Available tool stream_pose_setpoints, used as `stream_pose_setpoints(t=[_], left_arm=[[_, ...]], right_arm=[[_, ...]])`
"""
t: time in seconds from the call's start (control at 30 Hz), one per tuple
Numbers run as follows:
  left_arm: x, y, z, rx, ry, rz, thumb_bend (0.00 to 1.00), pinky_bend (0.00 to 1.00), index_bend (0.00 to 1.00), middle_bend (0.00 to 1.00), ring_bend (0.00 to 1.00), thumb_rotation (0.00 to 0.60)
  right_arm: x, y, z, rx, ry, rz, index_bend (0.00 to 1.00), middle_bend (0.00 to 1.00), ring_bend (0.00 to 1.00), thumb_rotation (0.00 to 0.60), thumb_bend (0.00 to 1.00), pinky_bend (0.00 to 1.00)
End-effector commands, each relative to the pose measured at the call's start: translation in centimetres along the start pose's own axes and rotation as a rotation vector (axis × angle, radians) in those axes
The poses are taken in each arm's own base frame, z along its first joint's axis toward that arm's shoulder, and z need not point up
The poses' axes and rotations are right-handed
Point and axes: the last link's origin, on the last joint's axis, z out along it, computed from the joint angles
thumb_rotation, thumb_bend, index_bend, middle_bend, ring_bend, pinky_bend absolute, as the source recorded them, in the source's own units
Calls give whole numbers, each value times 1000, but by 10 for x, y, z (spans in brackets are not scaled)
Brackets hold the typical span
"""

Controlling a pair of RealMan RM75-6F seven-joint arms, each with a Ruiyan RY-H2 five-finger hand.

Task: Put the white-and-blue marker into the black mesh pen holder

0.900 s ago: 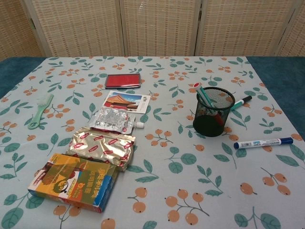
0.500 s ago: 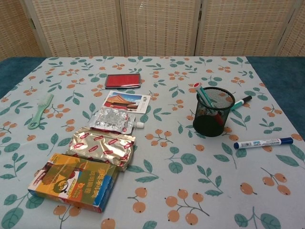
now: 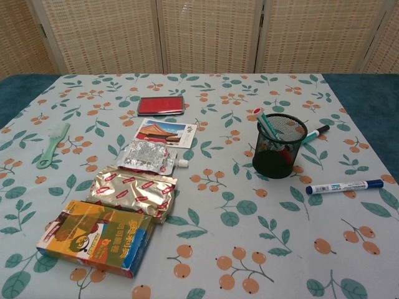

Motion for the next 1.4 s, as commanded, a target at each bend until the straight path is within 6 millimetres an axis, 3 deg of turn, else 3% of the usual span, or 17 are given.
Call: stream_pose_setpoints(t=[0.03, 0.27, 0.53, 1.4], left_arm=[[2, 0, -2, -3, 5, -5, 400, 263, 70, 163, 43, 600], [4, -2, -2, -1, 9, -16, 400, 263, 70, 163, 43, 600], [7, -3, -4, -2, 16, -23, 400, 263, 70, 163, 43, 600], [11, -4, -6, -6, 31, -37, 399, 263, 70, 163, 43, 600]], right_arm=[[4, -14, 32, 30, -45, 51, 291, 2, 0, 600, 342, 0], [2, -29, 55, 34, -27, 80, 307, 7, 0, 600, 352, 0], [-15, -34, 67, 10, -40, 64, 307, 6, 0, 600, 352, 0], [-41, -56, 108, -2, -75, -17, 329, 7, 0, 600, 357, 0]])
